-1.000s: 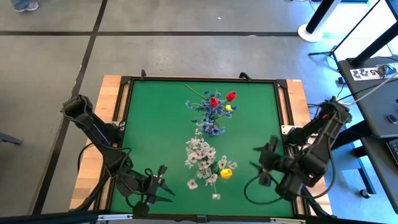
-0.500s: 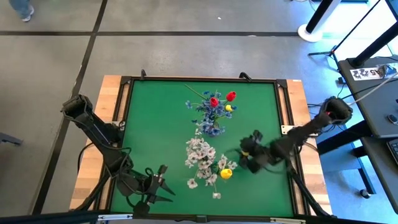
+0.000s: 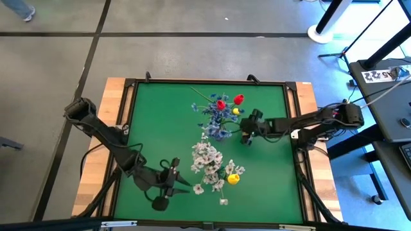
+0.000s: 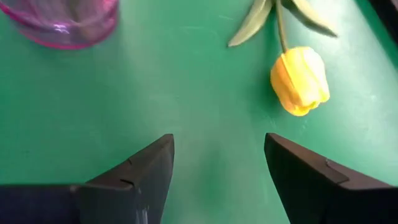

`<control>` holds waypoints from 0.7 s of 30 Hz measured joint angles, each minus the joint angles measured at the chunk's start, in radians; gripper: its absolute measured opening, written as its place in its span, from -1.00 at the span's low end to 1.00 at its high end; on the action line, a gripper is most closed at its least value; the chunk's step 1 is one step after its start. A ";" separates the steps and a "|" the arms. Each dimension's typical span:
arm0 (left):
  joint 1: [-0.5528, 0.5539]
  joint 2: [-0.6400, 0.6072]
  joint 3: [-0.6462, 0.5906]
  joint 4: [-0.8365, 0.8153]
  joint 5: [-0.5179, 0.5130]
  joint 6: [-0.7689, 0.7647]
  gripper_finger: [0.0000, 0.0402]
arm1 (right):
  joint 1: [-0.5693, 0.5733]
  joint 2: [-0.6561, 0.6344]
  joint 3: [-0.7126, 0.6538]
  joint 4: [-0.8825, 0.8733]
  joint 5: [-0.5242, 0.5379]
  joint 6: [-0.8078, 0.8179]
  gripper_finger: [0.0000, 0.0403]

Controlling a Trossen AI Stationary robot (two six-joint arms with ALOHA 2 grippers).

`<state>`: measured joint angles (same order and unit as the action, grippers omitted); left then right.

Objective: Sort flowers into vase by color
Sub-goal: Put the yellow flower into the blue vase

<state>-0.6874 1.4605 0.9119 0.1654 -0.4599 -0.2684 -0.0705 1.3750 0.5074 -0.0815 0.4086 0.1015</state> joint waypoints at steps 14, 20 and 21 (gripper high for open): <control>0.080 0.000 0.000 -0.079 0.010 -0.019 -0.51 | -0.376 -0.041 -0.188 0.499 -0.356 -0.037 0.25; 0.081 0.000 0.000 -0.091 0.009 0.014 -0.51 | -0.527 -0.003 -0.142 0.504 -0.516 -0.108 0.50; 0.081 0.000 0.000 -0.099 0.009 0.018 -0.51 | -0.541 0.006 -0.136 0.506 -0.539 -0.121 0.56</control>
<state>-0.6067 1.4609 0.9123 0.0665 -0.4511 -0.2505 -0.6115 1.3813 0.3719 0.4245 -0.1300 -0.0196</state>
